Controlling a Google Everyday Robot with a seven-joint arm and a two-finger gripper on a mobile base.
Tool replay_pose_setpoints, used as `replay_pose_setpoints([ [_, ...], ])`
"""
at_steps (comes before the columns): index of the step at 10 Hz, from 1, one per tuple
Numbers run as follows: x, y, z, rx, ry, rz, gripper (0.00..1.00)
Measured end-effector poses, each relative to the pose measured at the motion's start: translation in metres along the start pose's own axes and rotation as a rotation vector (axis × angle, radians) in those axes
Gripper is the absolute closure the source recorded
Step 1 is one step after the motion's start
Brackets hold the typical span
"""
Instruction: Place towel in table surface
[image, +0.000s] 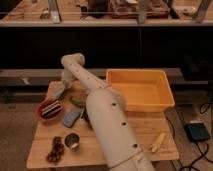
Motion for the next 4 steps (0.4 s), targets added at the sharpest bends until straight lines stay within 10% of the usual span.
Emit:
replay_pose_setpoints([
  [4, 0.0039, 0.0064, -0.0062, -0.017, -0.005, 0.016, 0.20],
])
